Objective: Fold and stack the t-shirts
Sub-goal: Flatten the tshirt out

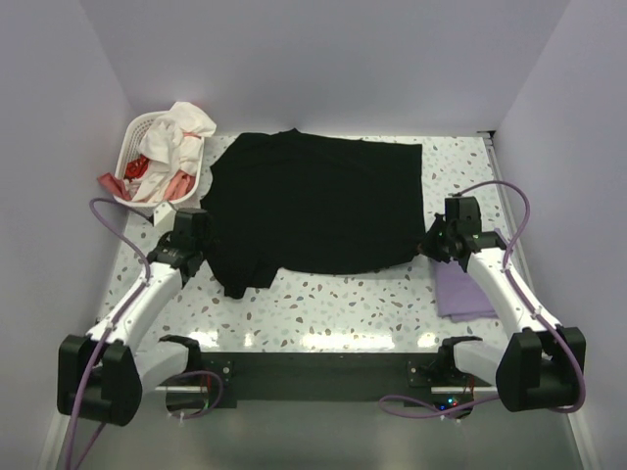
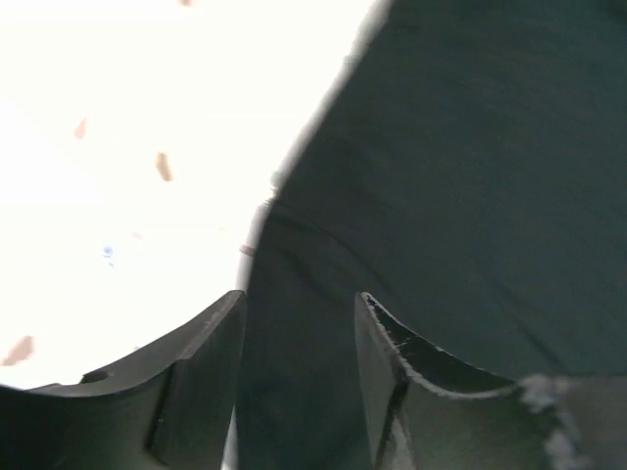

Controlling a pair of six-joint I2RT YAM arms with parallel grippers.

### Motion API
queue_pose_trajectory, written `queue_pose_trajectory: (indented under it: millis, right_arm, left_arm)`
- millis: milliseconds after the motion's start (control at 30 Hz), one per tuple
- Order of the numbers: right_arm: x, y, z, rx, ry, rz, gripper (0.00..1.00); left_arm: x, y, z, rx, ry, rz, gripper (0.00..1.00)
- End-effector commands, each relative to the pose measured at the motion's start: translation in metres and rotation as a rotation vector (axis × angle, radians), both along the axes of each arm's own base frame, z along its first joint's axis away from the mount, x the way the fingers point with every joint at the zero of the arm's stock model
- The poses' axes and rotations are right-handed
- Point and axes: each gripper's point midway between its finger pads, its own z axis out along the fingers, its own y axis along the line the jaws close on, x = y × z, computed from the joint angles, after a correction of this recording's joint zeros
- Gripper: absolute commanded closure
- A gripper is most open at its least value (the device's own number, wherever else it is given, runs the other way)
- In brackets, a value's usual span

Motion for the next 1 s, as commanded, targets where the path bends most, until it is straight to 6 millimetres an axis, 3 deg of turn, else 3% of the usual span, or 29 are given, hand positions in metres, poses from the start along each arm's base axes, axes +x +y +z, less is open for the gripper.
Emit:
queue_pose_trajectory:
  millis: [0,400,667,733,867,967]
  right_arm:
    - [0.013,0.006,0.02,0.018,-0.074,0.042,1.0]
    - [0.009,0.015,0.019,0.056,-0.084,0.085,1.0]
    - [0.012,0.016,0.019,0.055,-0.087,0.09,1.0]
    - [0.013,0.015,0.02,0.055,-0.091,0.088,1.0]
    - [0.014,0.015,0.021,0.058,-0.093,0.085,1.0]
    - [0.017,0.016,0.028,0.059,-0.11,0.089,1.0]
  left_arm:
    - [0.01,0.028,-0.016,0.036,0.03,0.096,0.48]
    - [0.044,0.032,-0.053,0.021,0.063,0.082,0.55]
    - [0.06,0.021,-0.075,-0.019,0.074,0.023,0.58]
    - [0.061,0.016,-0.079,-0.035,0.078,0.007,0.66]
    - [0.062,0.015,-0.074,-0.042,0.065,0.004,0.97]
    - [0.062,0.019,-0.047,-0.024,0.018,0.008,1.0]
